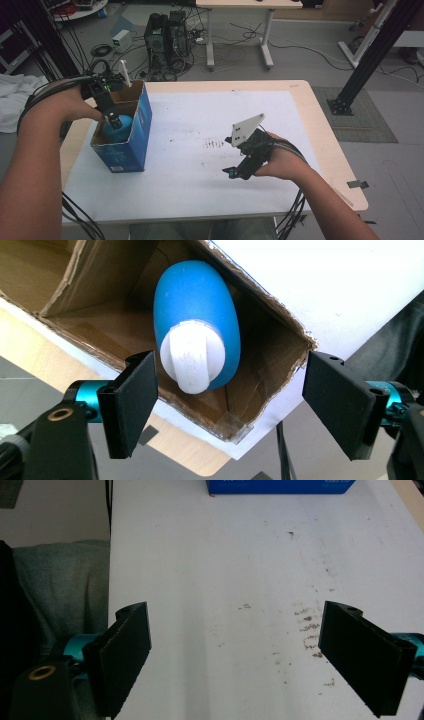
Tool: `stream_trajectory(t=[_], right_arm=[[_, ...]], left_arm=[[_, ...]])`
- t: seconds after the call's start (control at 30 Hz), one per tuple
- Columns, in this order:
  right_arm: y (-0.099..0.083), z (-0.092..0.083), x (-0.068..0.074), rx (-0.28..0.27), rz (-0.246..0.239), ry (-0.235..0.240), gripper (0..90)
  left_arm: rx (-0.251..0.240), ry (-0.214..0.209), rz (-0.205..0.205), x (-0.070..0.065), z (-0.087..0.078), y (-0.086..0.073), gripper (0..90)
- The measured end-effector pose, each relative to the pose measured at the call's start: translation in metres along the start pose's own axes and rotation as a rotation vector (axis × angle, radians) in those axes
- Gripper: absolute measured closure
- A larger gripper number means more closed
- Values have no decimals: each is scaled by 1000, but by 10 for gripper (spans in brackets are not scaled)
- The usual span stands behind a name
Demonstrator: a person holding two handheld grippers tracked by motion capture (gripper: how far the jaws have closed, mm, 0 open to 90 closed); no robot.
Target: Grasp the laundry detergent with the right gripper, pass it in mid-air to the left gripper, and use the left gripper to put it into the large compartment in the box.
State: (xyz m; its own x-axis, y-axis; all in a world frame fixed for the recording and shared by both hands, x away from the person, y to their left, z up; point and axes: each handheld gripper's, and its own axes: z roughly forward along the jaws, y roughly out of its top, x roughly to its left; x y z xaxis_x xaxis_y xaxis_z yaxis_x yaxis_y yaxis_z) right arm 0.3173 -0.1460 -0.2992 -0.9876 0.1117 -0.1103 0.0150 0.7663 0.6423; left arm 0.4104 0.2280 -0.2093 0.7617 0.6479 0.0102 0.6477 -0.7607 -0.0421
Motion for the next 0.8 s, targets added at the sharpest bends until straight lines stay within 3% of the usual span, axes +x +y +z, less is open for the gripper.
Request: stream_trajectory(t=[0.2, 0.5, 0.8], right_arm=[[-2, -3, 1, -1, 6, -8, 127], [-4, -5, 3, 1, 10, -13, 127], [-4, -10, 2, 11, 8, -19, 127]], left_arm=[[-17, 7, 6, -8, -7, 4, 194], [-29, 19, 70, -22, -21, 15, 183], [-39, 9, 106, -33, -31, 24, 132]])
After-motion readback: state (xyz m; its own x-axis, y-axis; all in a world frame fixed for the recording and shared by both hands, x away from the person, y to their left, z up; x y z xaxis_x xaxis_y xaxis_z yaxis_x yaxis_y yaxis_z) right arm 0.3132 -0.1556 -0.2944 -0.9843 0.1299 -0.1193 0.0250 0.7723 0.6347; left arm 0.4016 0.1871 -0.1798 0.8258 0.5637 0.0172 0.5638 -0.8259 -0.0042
